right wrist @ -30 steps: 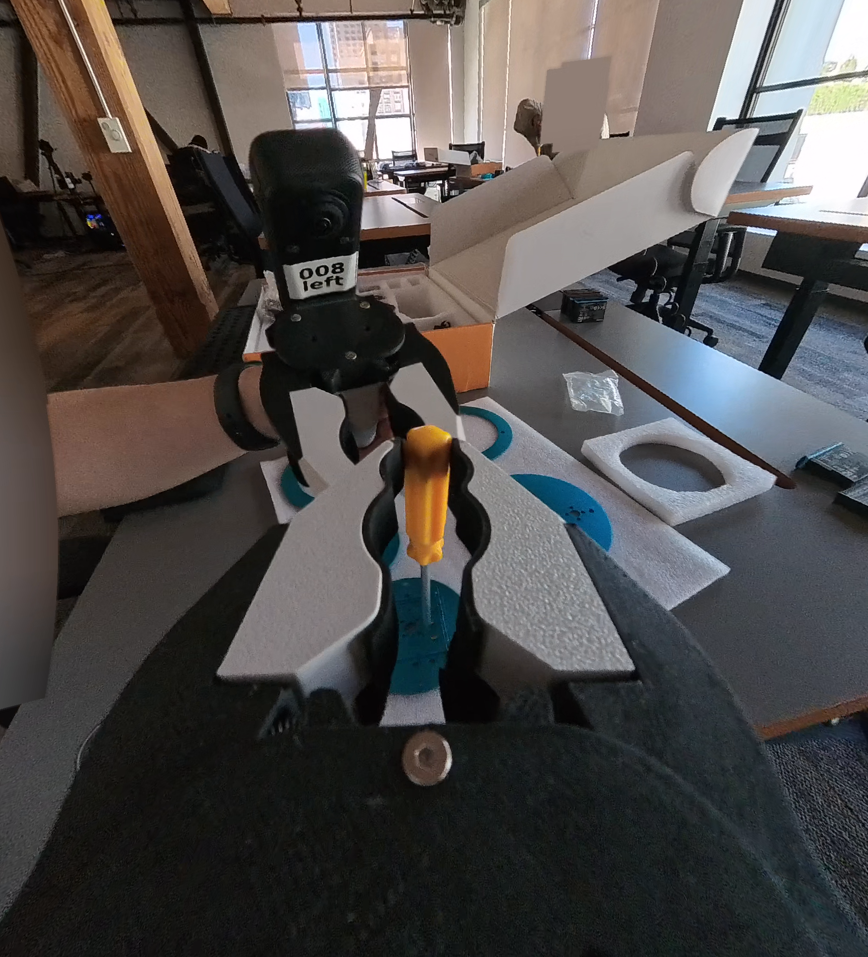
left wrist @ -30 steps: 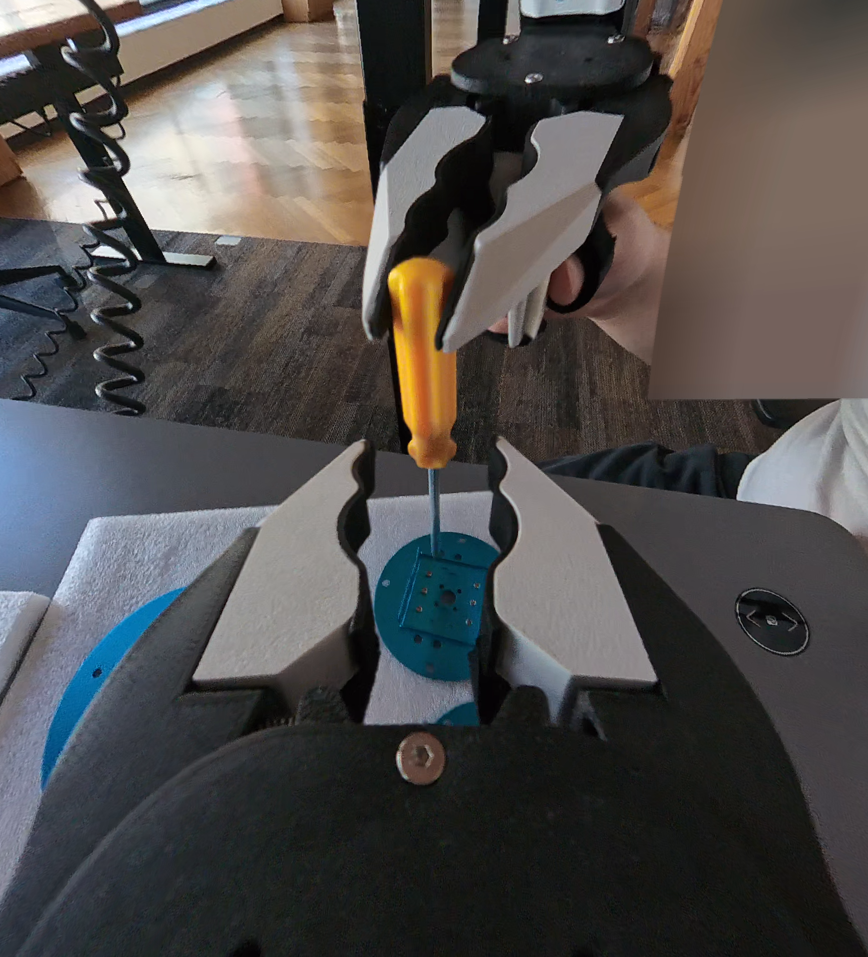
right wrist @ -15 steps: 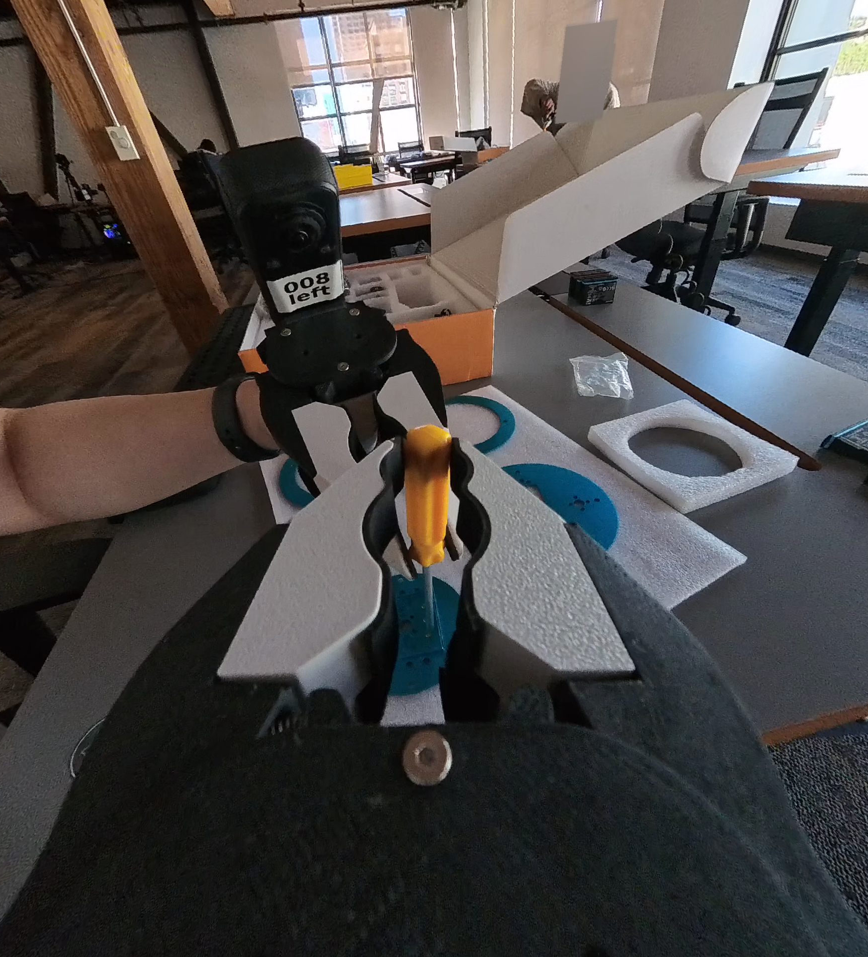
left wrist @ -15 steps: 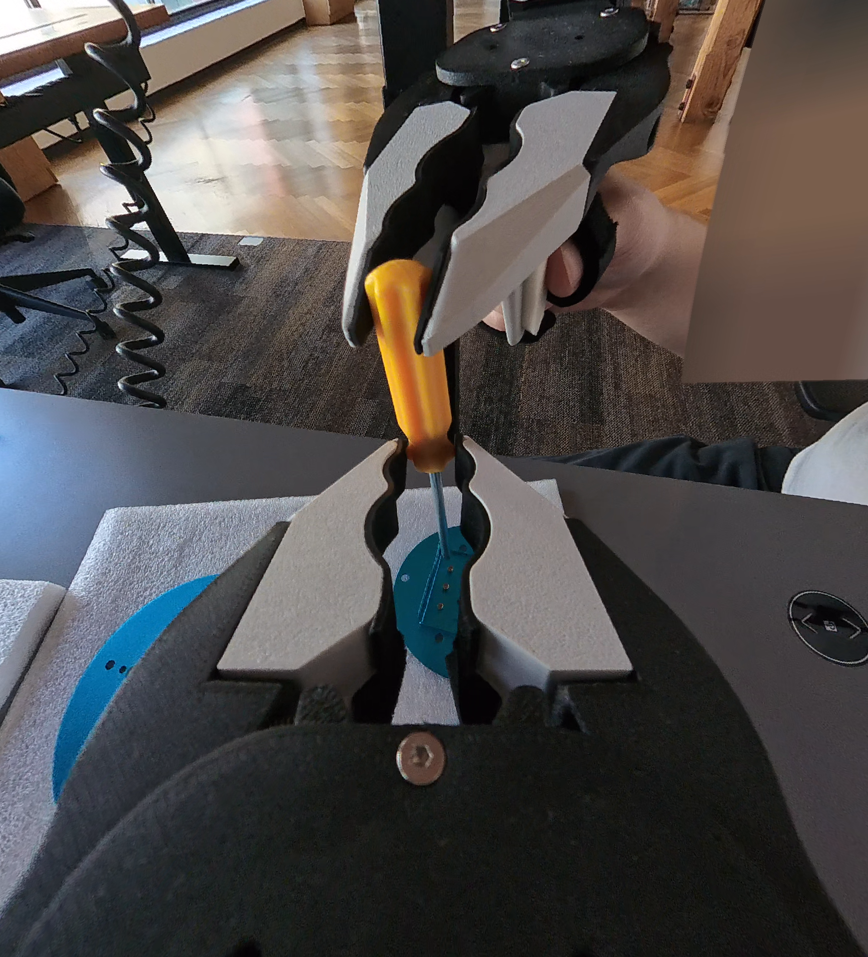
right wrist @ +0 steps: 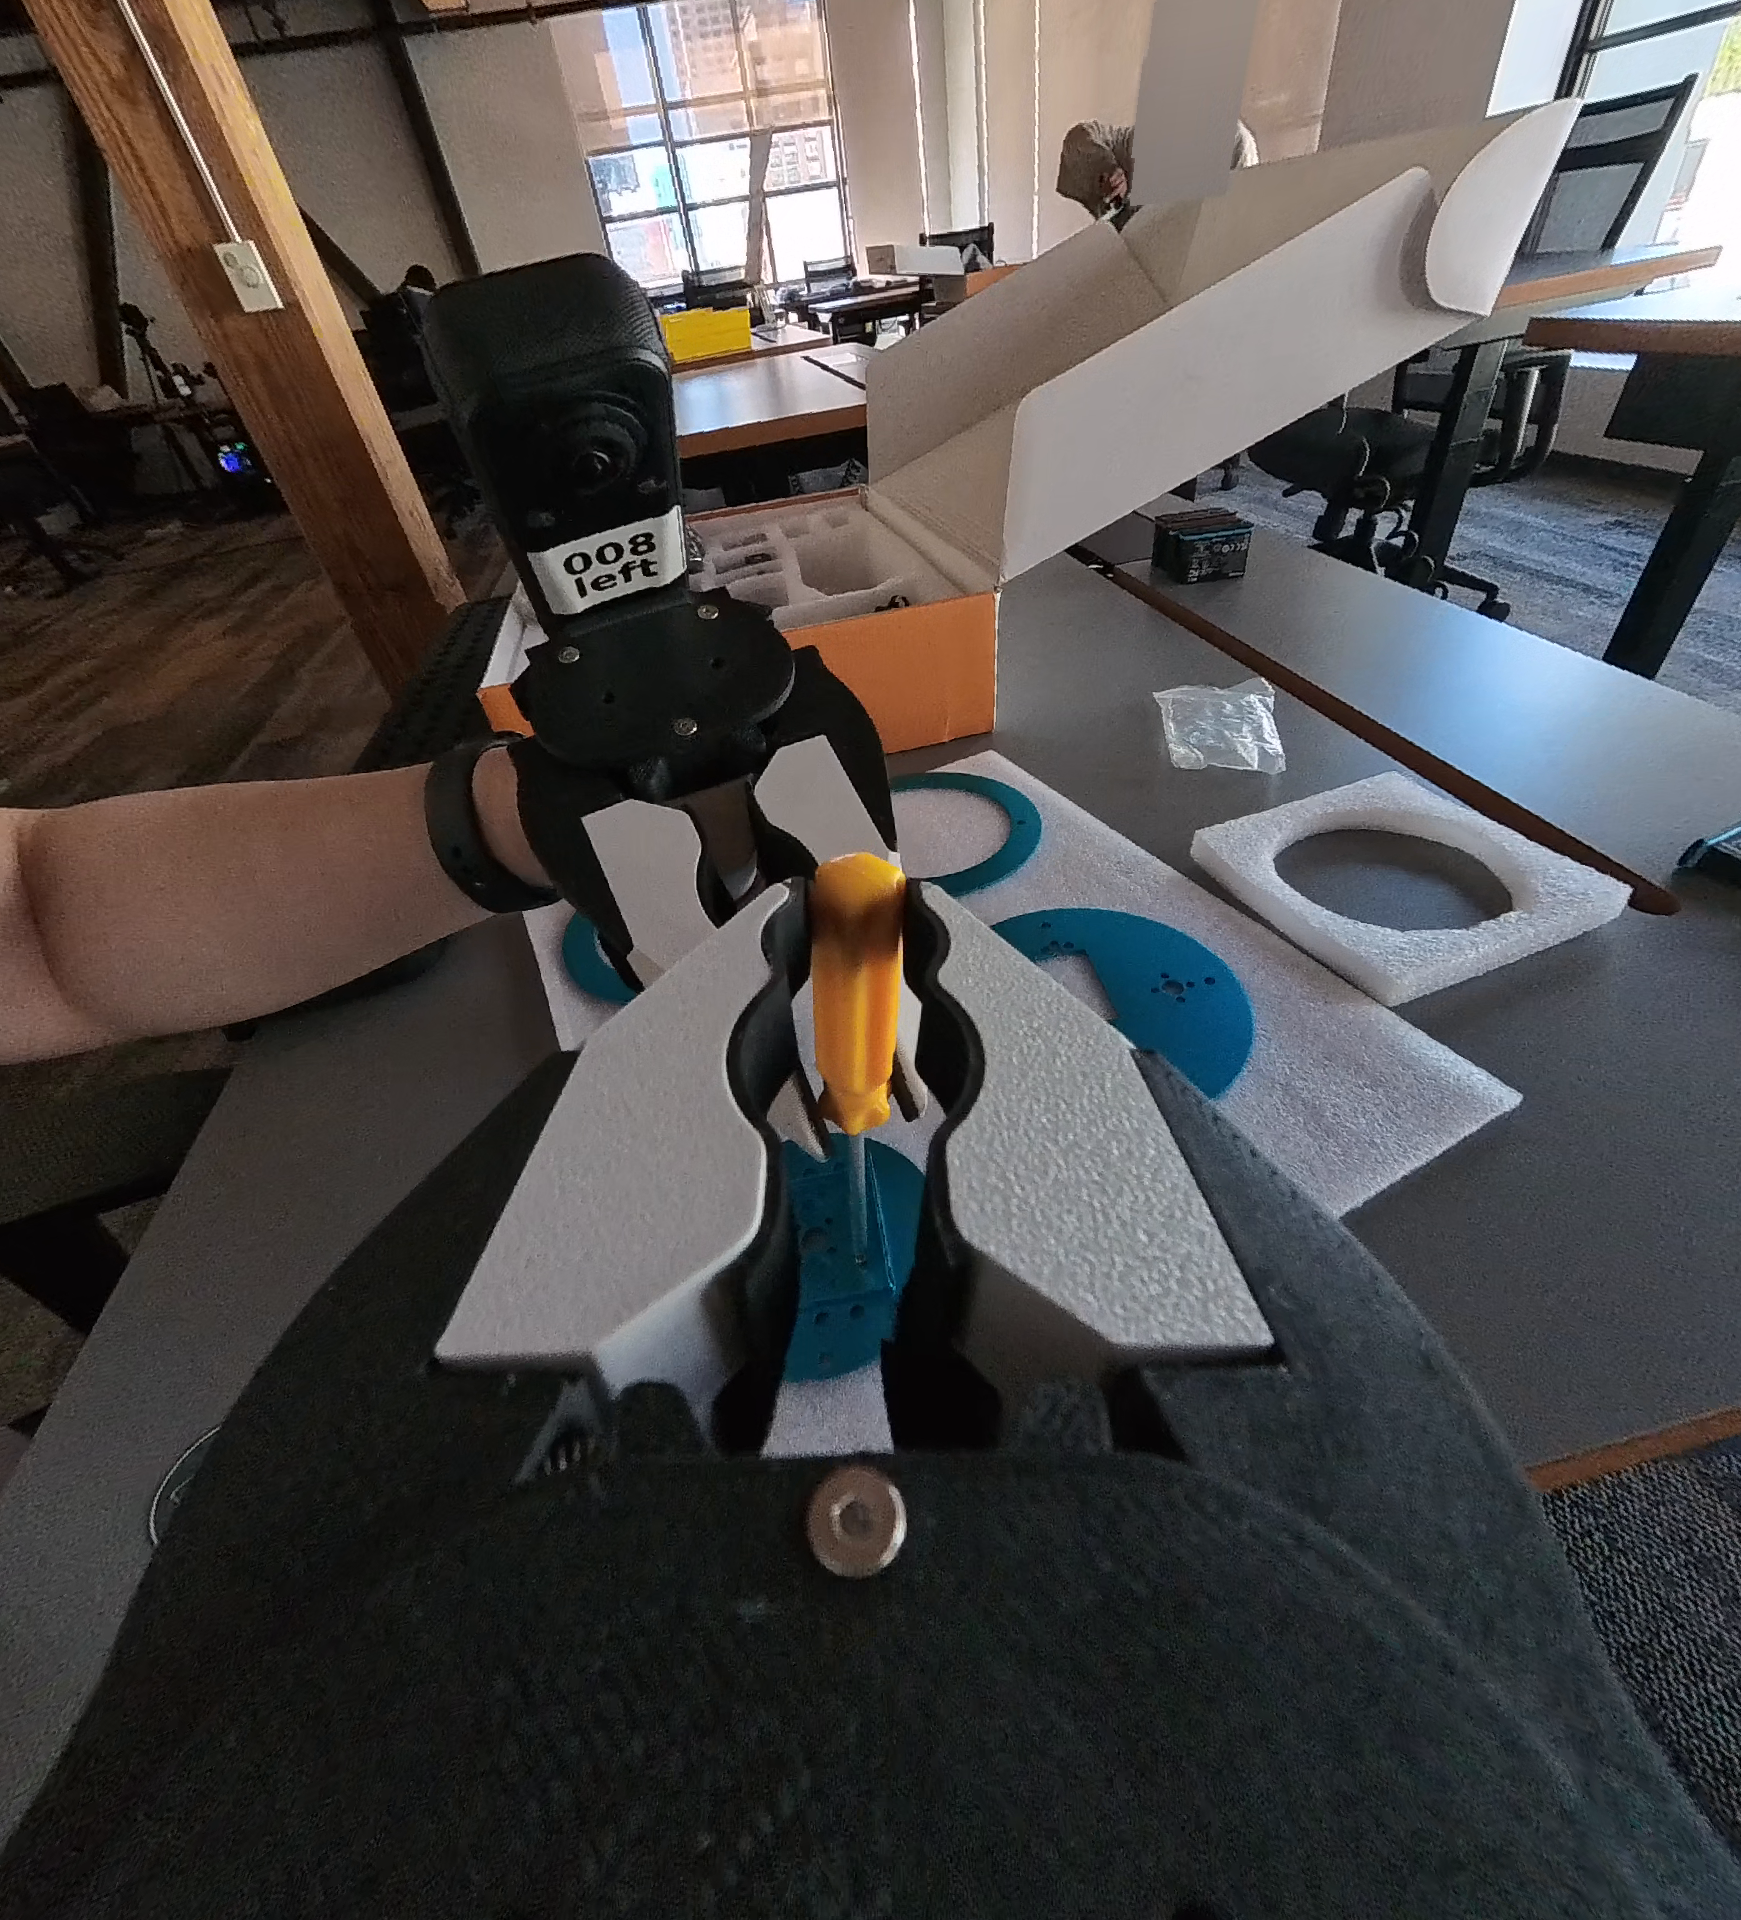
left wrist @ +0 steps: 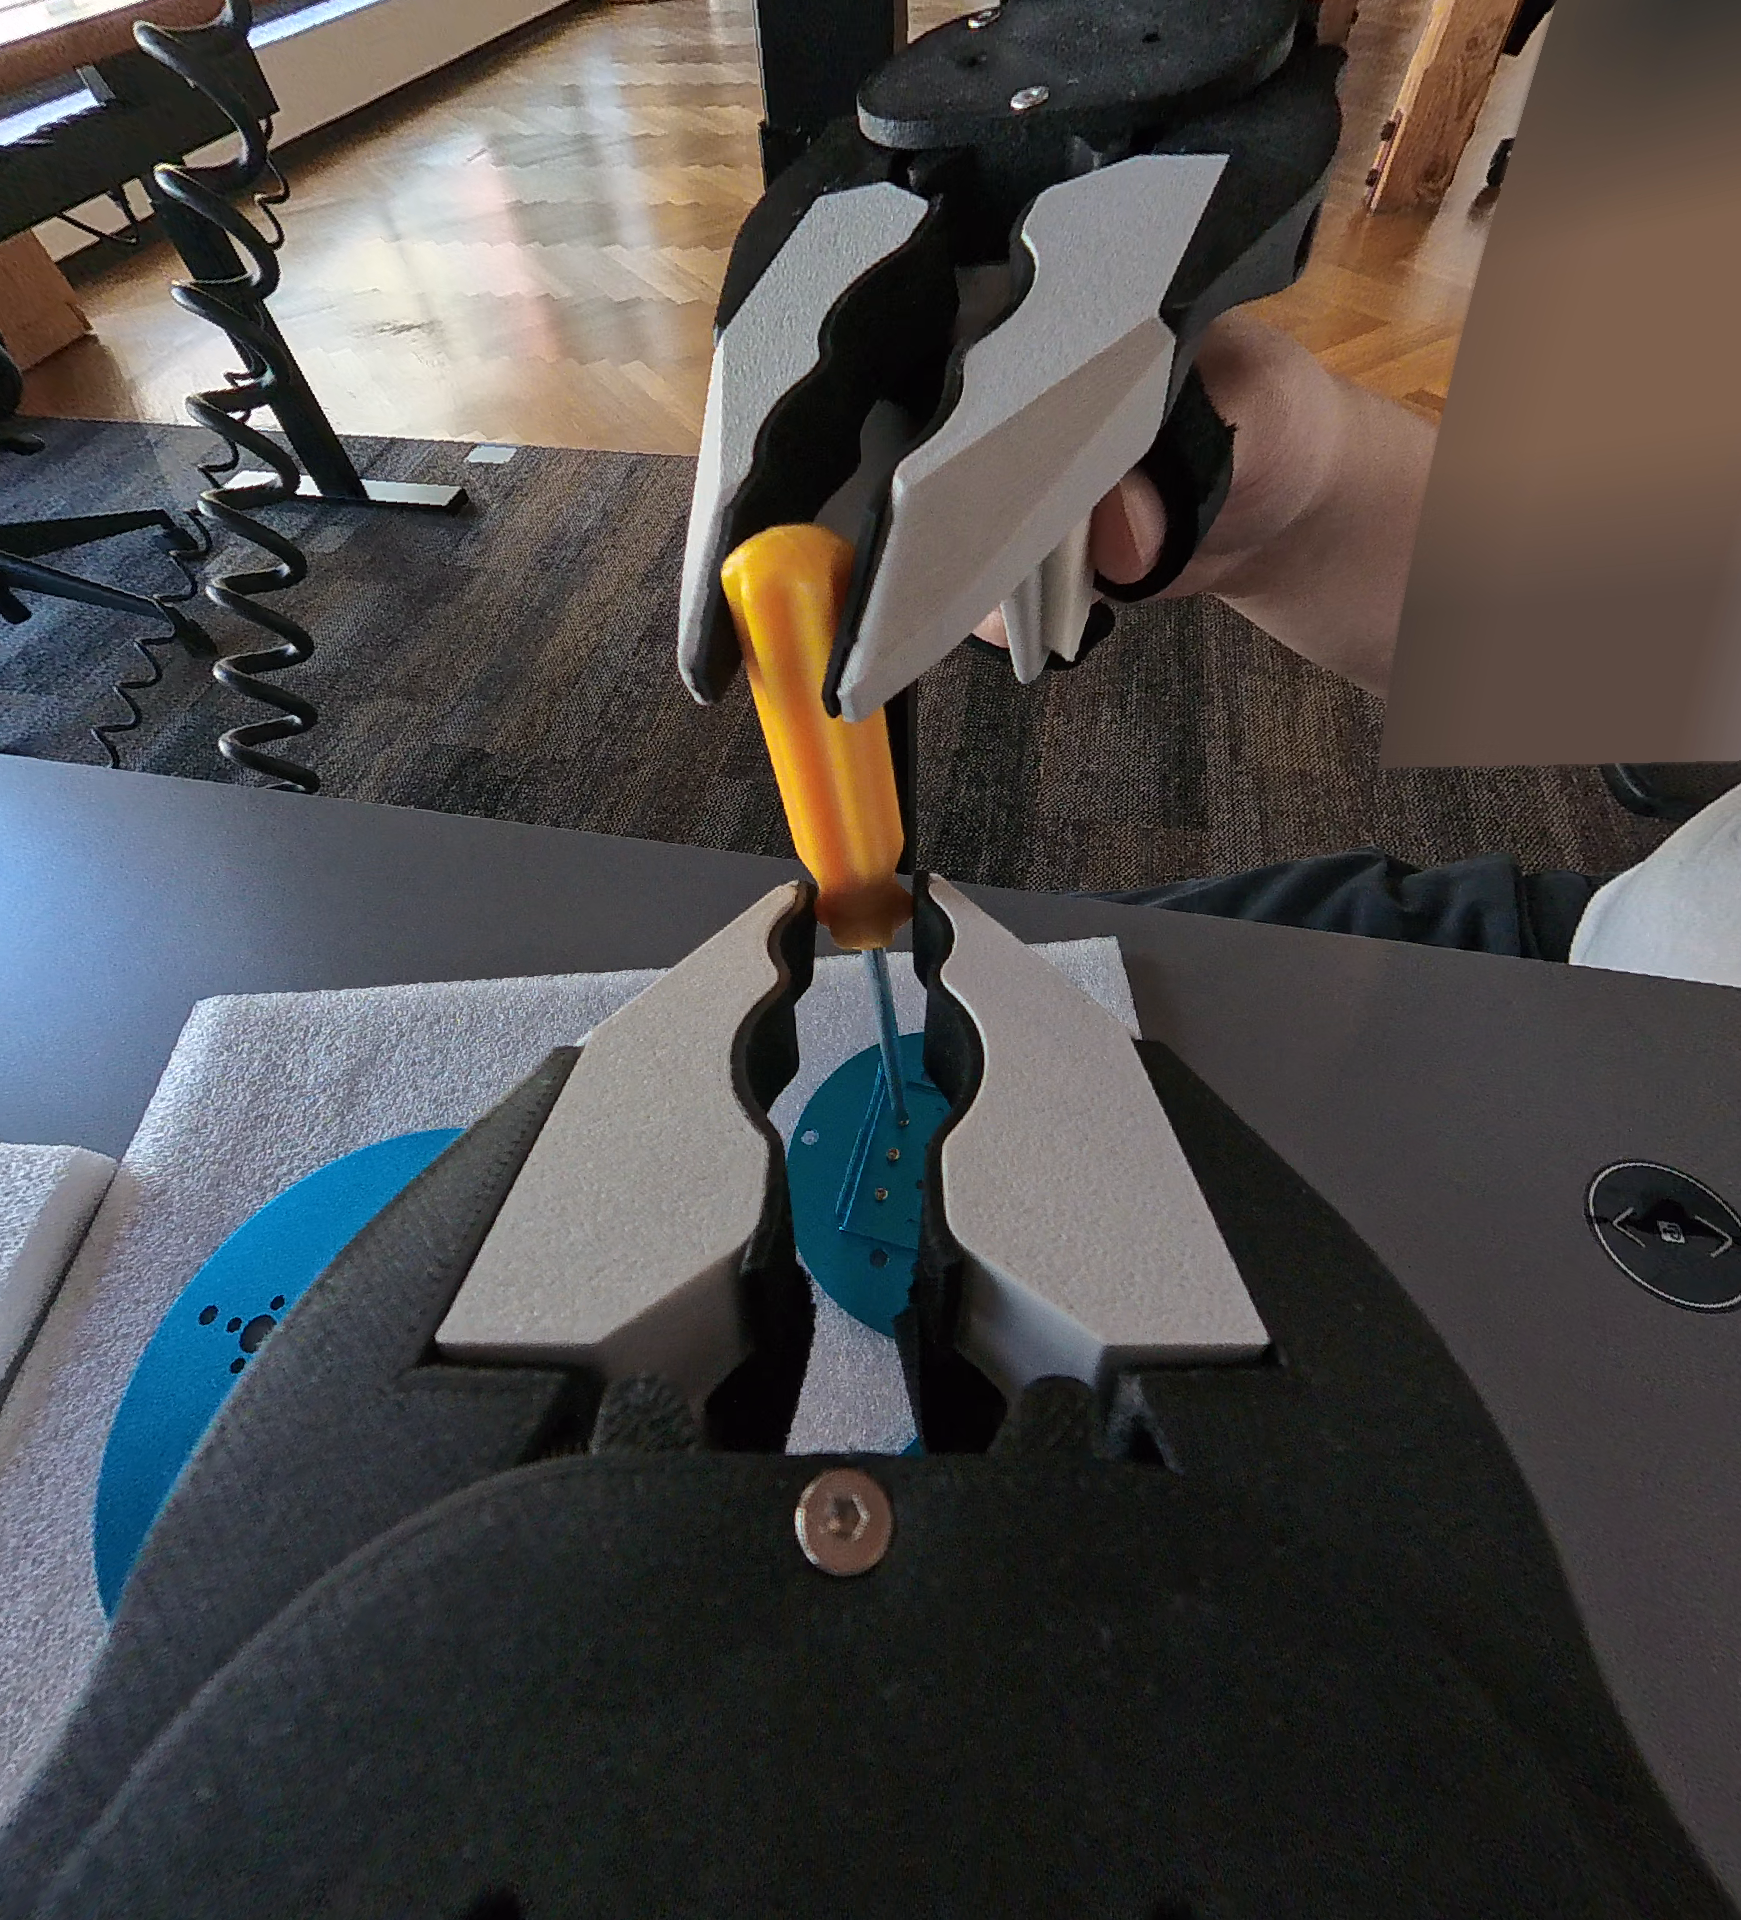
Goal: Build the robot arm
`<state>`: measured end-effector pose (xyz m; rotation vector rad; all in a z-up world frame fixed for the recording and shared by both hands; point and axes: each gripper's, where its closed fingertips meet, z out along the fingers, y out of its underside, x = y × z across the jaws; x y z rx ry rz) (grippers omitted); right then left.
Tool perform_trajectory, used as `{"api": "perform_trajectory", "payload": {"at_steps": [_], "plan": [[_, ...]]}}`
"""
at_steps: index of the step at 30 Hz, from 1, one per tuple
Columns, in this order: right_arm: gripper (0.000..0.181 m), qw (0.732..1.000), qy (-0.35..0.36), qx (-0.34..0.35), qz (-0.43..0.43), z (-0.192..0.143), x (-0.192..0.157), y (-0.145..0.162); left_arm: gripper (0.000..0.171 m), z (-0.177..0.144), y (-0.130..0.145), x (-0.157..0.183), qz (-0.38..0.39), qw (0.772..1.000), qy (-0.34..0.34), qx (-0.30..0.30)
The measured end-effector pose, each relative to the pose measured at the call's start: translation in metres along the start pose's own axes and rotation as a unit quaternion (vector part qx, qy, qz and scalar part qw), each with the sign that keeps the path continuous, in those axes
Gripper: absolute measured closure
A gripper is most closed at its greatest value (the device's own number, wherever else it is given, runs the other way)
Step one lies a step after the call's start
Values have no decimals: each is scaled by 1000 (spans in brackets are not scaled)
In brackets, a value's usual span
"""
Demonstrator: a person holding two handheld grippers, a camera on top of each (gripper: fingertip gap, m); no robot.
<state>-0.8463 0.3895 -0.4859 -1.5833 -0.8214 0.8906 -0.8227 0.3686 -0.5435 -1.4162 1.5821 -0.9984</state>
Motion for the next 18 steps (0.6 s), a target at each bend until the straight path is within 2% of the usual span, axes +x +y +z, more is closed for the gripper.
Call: {"api": "perform_trajectory", "payload": {"at_steps": [10, 18], "plan": [[165, 1000, -12, -3, -20, 0, -6, 1, 155, 0, 1, 3, 18, 1000, 2, 4], [165, 994, -47, -54, -86, 3, -20, 4, 155, -3, 3, 10, 45, 999, -2, -3]]}}
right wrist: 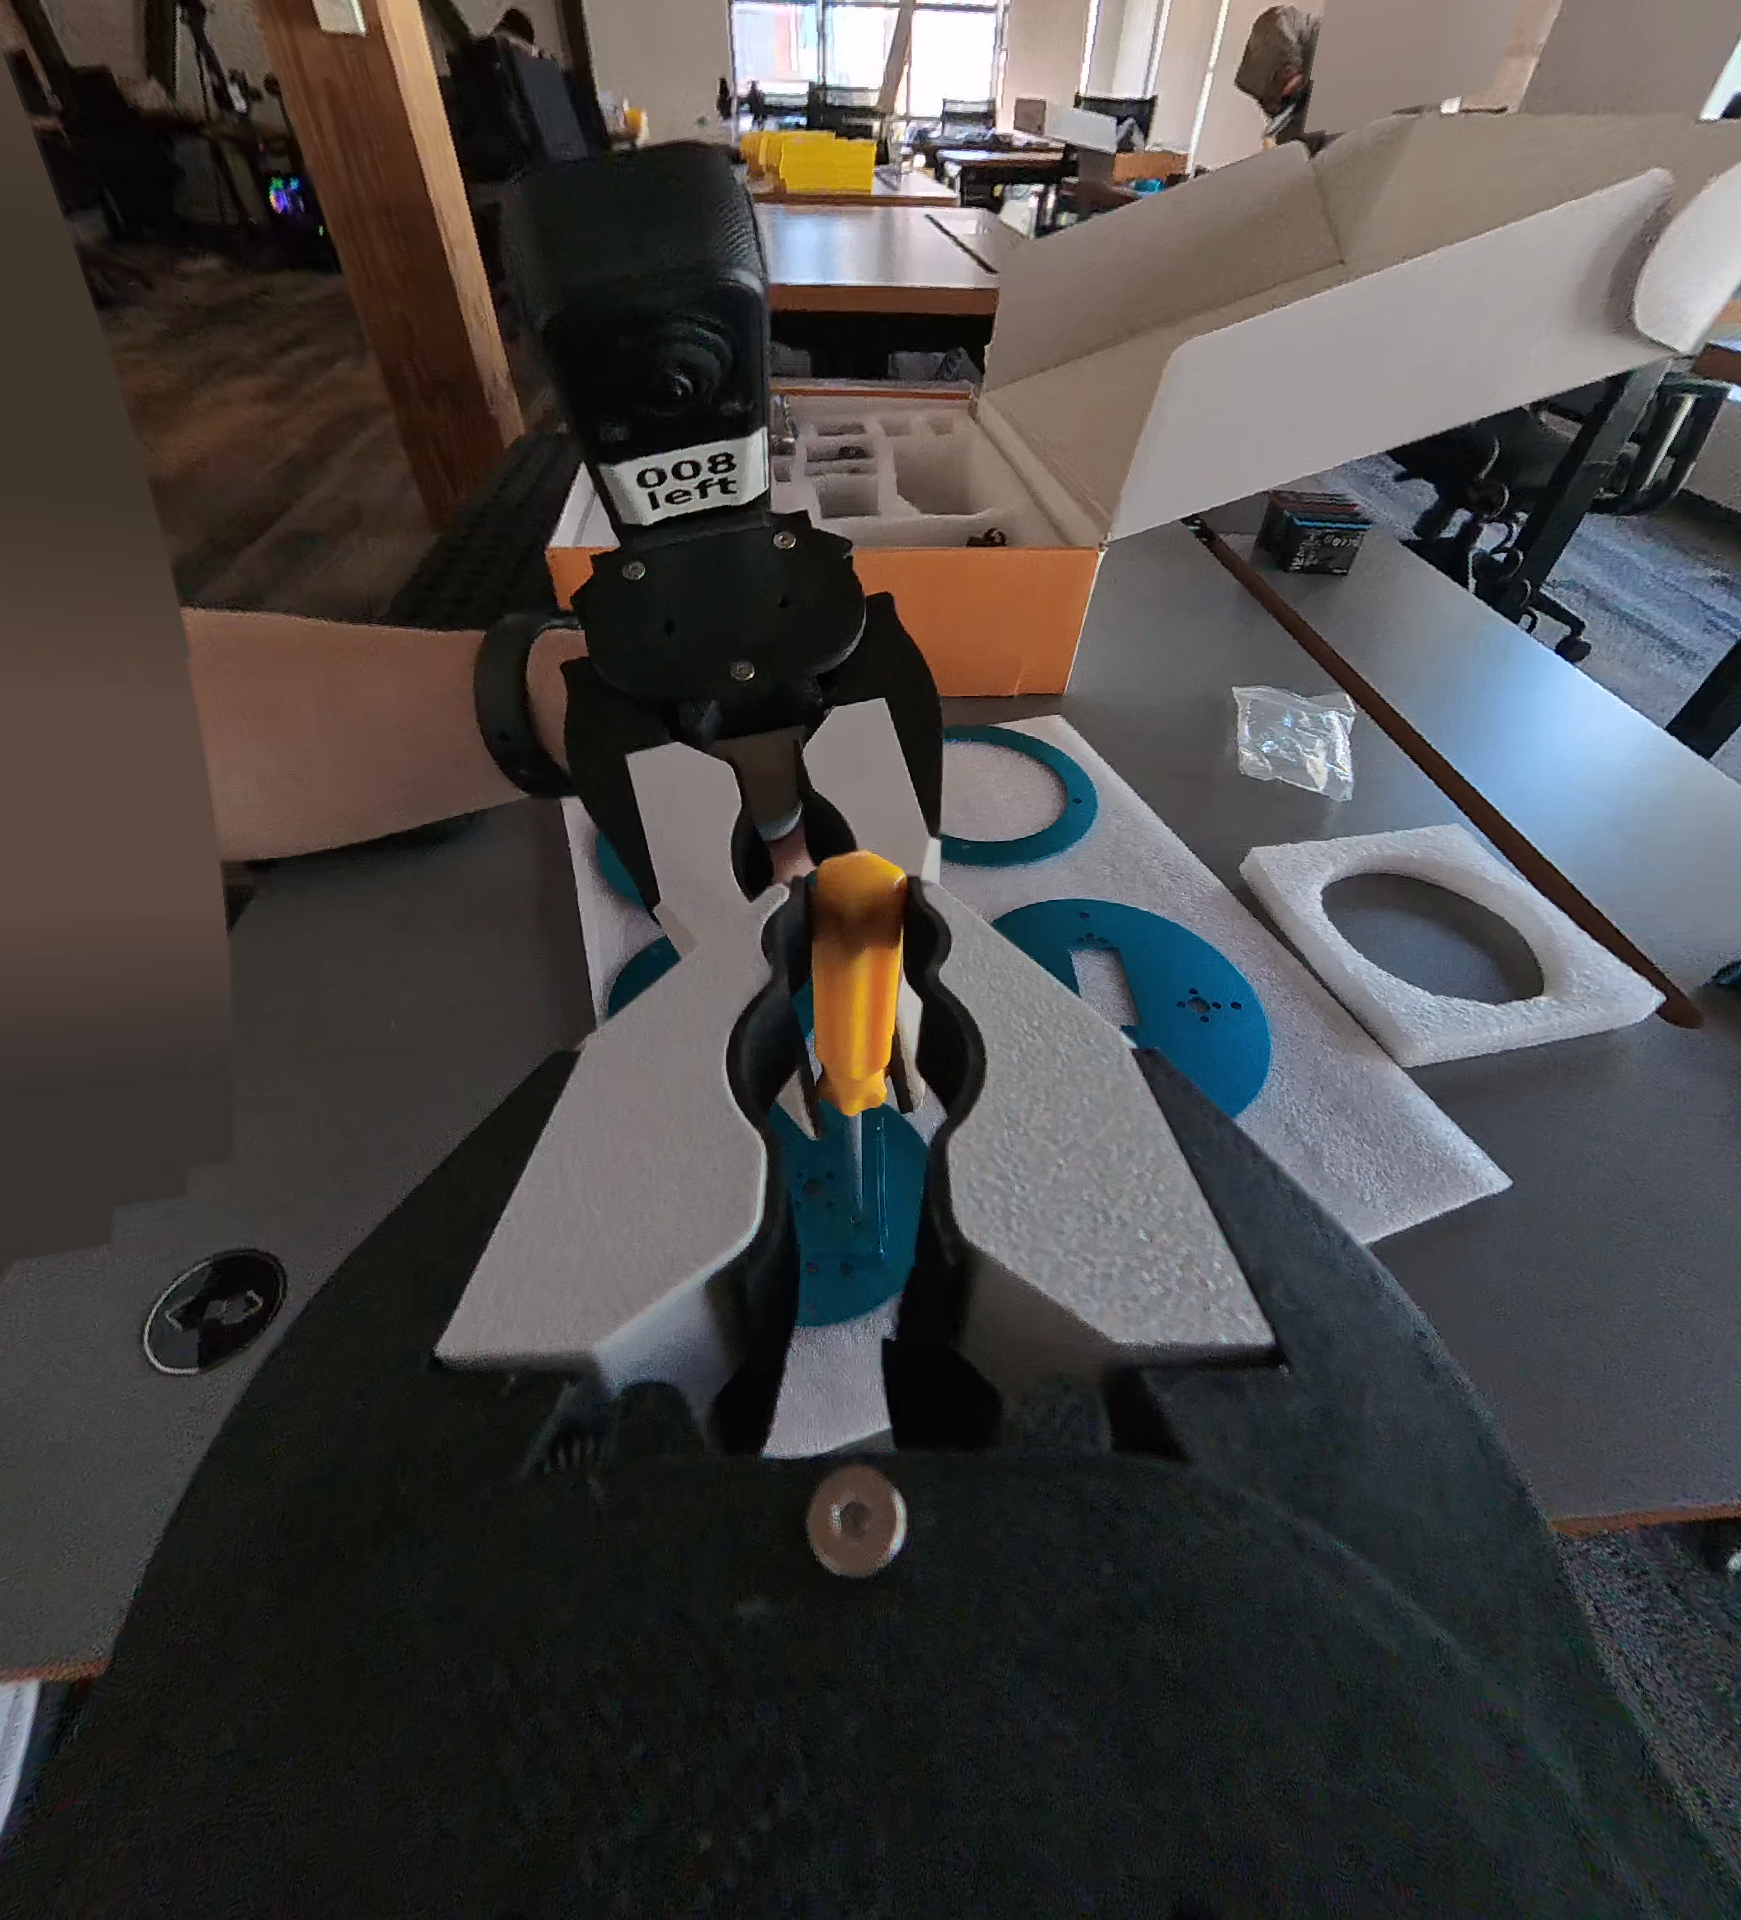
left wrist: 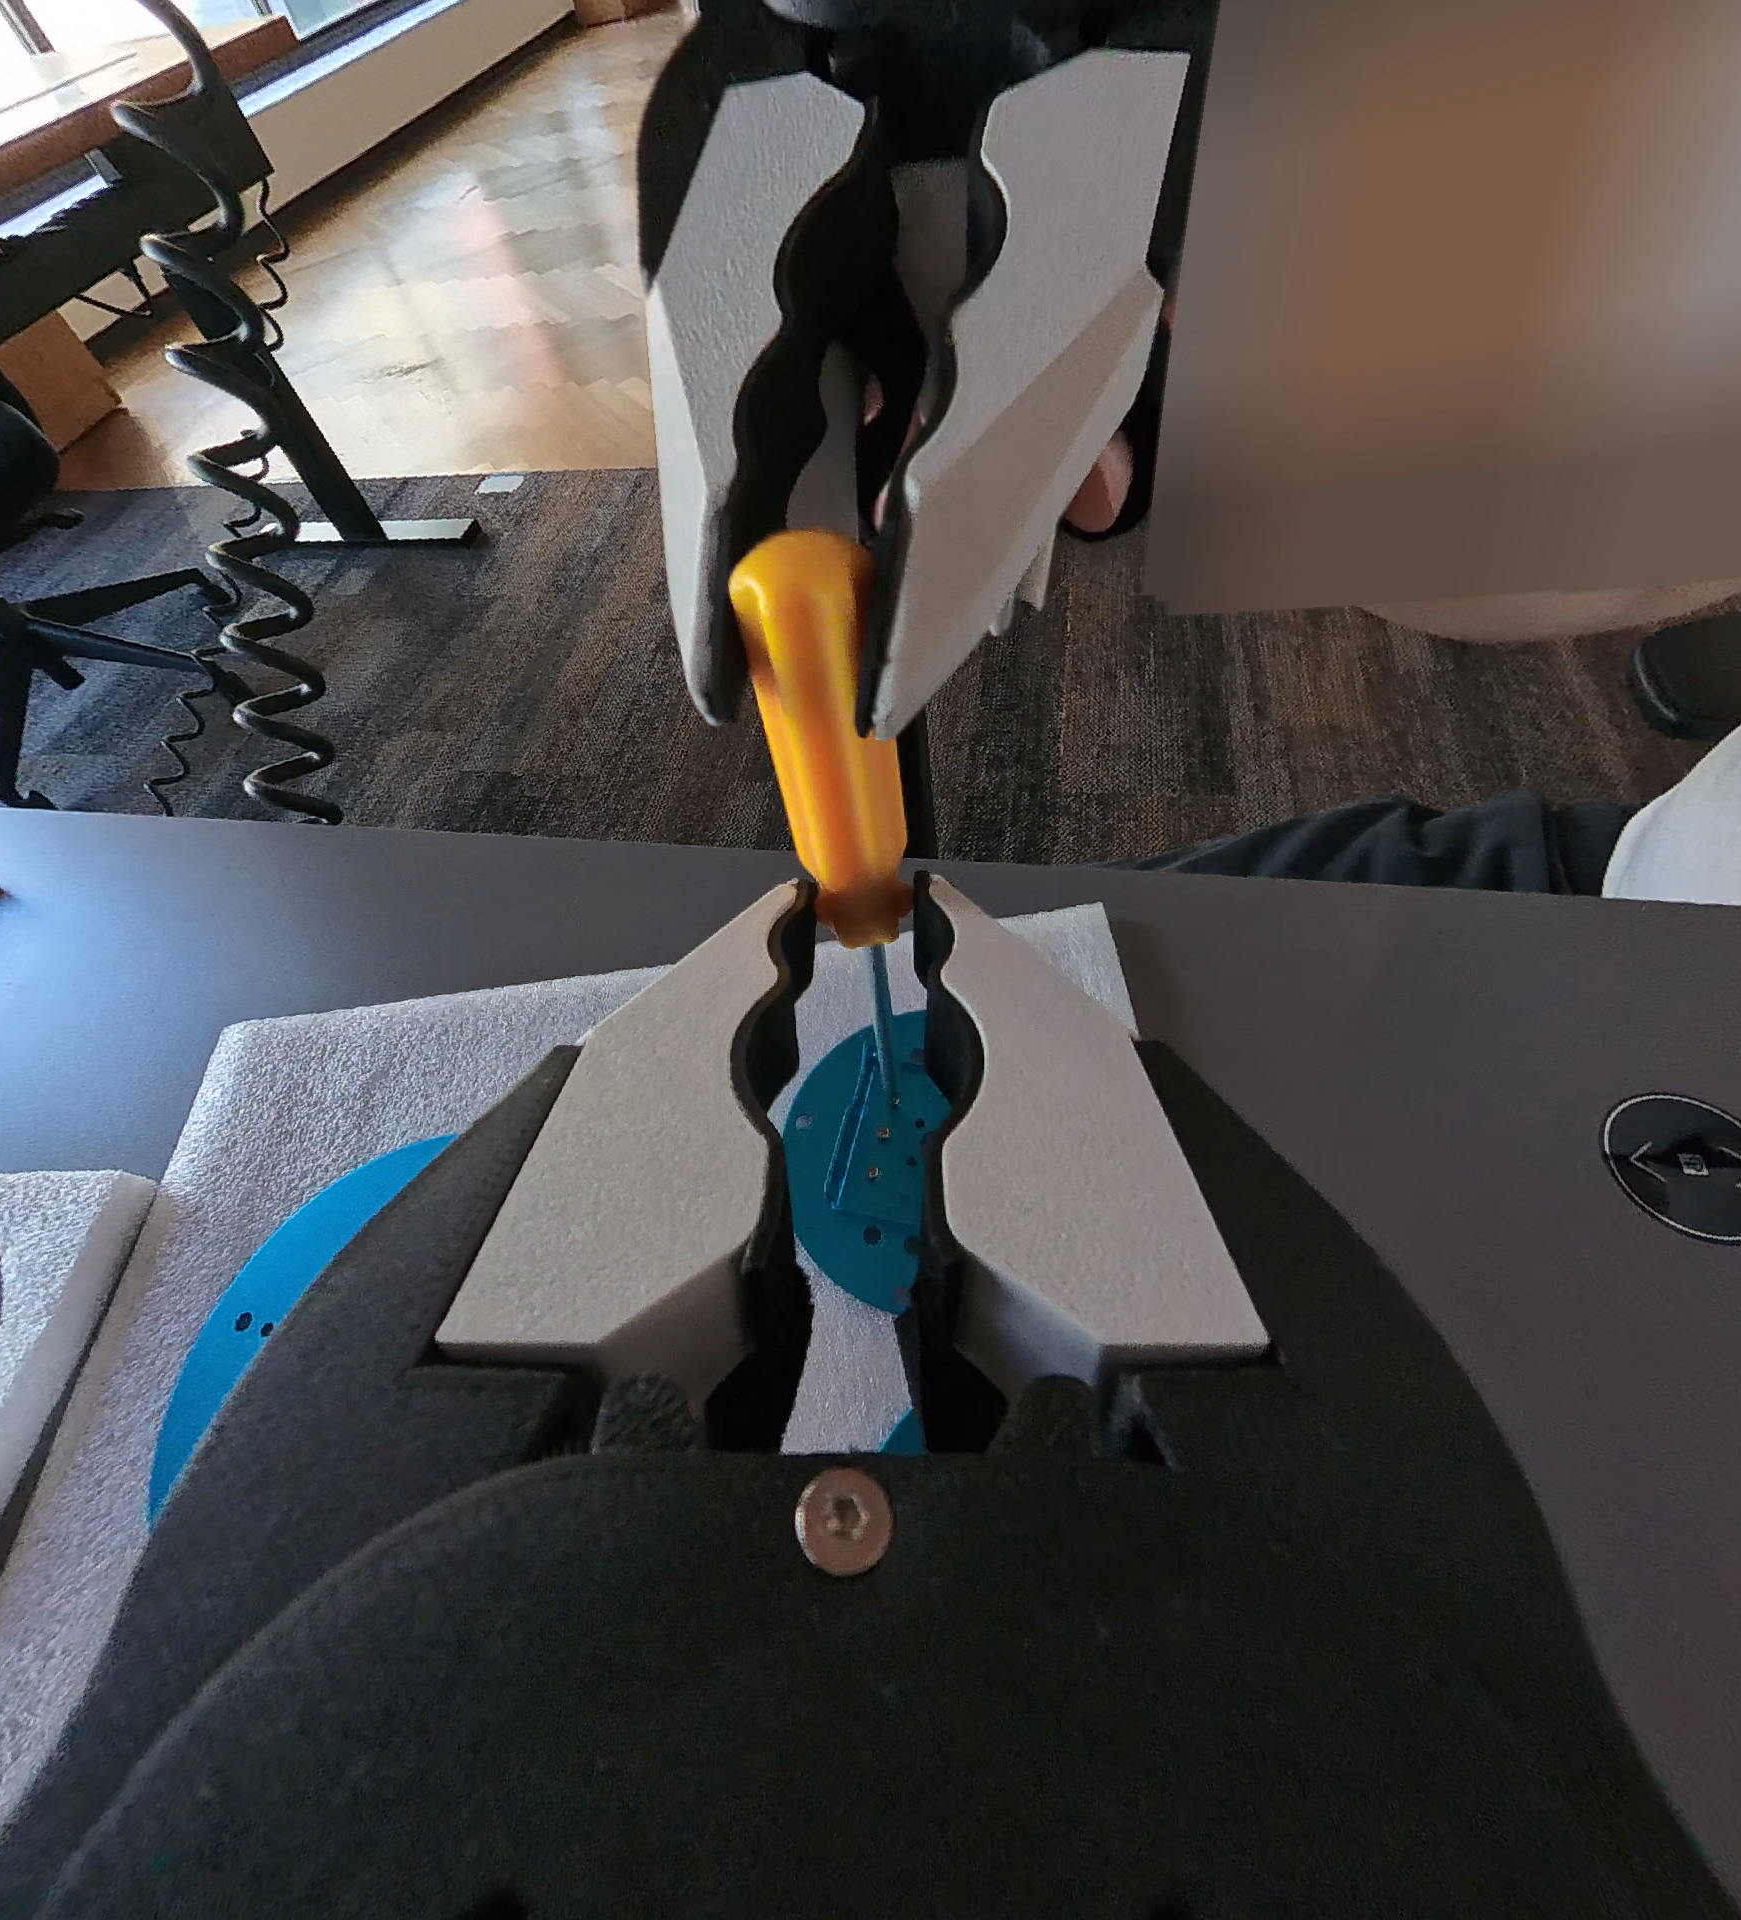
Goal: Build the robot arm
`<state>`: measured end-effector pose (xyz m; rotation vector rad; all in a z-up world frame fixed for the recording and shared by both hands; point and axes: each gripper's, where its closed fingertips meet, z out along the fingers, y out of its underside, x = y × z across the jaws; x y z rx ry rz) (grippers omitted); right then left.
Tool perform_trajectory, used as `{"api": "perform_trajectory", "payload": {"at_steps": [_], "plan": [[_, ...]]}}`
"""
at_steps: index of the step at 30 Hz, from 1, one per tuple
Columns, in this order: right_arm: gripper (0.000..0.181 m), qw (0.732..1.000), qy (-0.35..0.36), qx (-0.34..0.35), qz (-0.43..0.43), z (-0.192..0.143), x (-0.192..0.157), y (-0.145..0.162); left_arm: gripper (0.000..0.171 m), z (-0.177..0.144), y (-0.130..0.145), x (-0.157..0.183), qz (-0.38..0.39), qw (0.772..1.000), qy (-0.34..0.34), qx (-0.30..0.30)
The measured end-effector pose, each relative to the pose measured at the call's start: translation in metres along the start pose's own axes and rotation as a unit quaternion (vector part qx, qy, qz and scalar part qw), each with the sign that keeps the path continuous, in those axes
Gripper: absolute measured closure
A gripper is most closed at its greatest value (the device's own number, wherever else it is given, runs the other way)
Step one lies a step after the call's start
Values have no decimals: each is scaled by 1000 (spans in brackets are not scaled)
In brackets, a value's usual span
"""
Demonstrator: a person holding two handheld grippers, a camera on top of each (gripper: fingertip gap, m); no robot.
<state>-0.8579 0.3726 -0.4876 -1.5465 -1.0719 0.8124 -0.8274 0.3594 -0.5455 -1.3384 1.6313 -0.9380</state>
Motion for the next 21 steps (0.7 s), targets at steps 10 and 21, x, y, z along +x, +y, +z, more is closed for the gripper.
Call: {"api": "perform_trajectory", "payload": {"at_steps": [10, 21], "plan": [[165, 999, -31, -19, 6, 3, -5, 1, 155, 2, 7, 0, -30, 999, -18, -10], [165, 999, 29, -25, 6, 3, 1, 3, 156, 21, 19, -2, -69, 994, -84, -20]]}}
